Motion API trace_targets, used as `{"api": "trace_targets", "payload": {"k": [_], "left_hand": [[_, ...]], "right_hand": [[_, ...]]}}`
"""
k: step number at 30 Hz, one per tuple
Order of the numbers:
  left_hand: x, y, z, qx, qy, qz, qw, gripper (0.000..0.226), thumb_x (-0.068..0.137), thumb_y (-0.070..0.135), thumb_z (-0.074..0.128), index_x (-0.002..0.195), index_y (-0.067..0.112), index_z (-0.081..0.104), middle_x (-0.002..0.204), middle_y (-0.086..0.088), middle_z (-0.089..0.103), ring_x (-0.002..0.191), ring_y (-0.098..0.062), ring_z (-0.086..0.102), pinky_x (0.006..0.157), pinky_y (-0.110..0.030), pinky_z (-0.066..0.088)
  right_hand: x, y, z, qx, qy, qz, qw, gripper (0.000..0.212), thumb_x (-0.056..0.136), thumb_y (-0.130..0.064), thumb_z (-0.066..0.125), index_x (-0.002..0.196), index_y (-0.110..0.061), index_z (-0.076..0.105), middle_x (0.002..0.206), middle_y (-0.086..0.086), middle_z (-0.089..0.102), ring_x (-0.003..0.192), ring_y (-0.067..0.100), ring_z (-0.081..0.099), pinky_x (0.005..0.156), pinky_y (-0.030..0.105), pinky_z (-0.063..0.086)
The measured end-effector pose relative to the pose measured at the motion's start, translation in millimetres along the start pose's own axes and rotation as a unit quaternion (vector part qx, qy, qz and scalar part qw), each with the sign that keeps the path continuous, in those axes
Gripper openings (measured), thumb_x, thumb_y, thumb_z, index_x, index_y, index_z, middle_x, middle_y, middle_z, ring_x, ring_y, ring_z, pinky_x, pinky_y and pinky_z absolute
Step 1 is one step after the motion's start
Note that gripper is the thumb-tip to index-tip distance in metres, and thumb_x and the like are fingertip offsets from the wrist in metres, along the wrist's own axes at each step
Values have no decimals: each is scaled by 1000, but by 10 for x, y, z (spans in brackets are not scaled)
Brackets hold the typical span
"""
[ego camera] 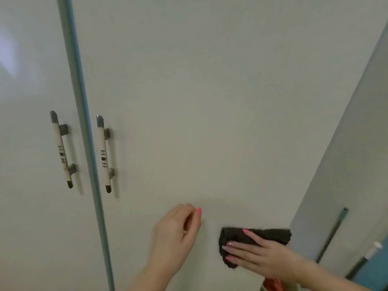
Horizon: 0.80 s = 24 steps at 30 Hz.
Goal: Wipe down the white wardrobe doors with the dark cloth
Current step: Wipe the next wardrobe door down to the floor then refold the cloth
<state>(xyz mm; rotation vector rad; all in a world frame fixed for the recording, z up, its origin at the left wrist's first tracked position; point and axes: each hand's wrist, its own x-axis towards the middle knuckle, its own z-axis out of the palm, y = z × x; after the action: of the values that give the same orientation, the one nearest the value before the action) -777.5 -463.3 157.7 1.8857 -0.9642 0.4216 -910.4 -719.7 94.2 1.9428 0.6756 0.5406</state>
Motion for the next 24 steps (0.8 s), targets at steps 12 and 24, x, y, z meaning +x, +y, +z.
{"api": "trace_targets", "payload": {"k": [12,24], "left_hand": [[70,53,-873,-88,-123,-29,988,31,86,53,50,115,41,53,107,22,61,102,8,53,90,-18,43],[-48,-875,-2652,-149,-153,24,977,19,87,23,57,104,30,54,94,16,62,86,6,58,74,-11,44]], "right_hand": [[1338,495,-1047,56,153,275,947,38,100,-16,41,137,-18,47,149,5,37,140,22,32,113,51,25],[3375,-263,-1854,125,191,428,874,47,95,-22,53,138,-13,39,149,11,34,140,29,31,104,58,35]]}}
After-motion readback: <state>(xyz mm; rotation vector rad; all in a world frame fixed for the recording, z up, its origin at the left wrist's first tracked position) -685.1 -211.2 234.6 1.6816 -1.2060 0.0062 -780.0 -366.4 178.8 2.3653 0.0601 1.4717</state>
